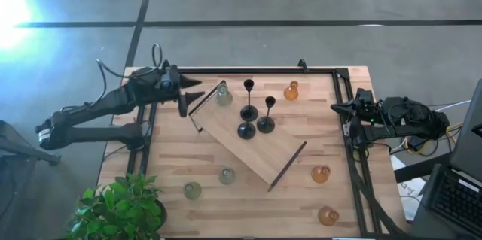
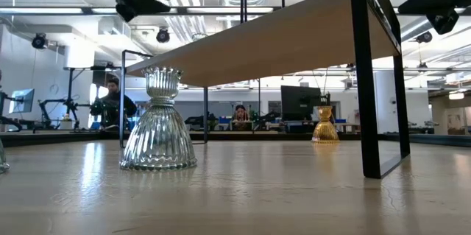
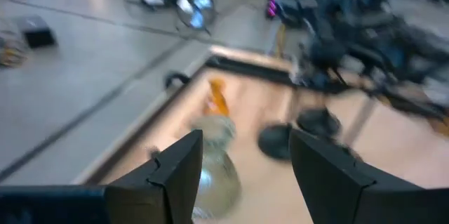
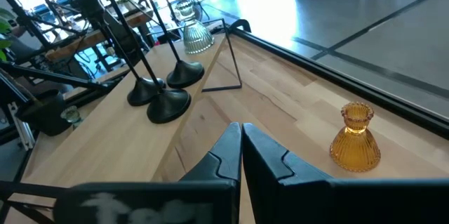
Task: Pick & Place candle stick holders
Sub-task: Put the left transparent candle holder on the shelf
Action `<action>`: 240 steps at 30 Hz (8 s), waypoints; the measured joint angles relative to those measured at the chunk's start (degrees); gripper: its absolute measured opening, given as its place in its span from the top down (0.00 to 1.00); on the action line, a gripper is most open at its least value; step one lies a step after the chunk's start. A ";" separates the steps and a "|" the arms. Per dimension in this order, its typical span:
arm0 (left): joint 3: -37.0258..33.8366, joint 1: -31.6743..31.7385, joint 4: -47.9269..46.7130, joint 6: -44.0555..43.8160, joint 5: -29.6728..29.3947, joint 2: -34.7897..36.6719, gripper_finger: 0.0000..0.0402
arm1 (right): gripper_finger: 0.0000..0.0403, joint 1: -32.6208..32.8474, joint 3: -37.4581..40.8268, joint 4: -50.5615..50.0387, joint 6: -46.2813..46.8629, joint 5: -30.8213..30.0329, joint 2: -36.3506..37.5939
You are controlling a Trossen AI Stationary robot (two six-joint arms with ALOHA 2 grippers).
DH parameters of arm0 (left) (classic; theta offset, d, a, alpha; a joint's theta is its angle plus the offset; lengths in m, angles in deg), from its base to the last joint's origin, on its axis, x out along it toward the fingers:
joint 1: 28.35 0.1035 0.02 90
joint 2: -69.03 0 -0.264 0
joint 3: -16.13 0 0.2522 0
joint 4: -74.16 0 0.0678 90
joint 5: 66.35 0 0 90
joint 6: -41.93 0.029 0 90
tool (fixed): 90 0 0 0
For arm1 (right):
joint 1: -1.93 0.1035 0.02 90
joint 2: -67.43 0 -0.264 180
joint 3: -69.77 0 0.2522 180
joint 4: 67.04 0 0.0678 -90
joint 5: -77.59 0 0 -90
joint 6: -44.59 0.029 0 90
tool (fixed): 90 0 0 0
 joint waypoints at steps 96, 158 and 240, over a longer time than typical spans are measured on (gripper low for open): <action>-22.74 -51.45 31.63 -7.50 -21.02 -25.17 0.46 | 0.98 0.00 -0.01 0.02 0.00 0.00 -0.01; -38.53 -72.51 39.56 -7.65 -20.38 -12.05 0.46 | 0.98 0.01 0.00 0.00 0.00 -0.02 0.00; -34.87 -66.59 66.77 -3.93 -35.29 -16.78 0.64 | 0.98 0.00 -0.01 0.00 -0.01 0.00 -0.01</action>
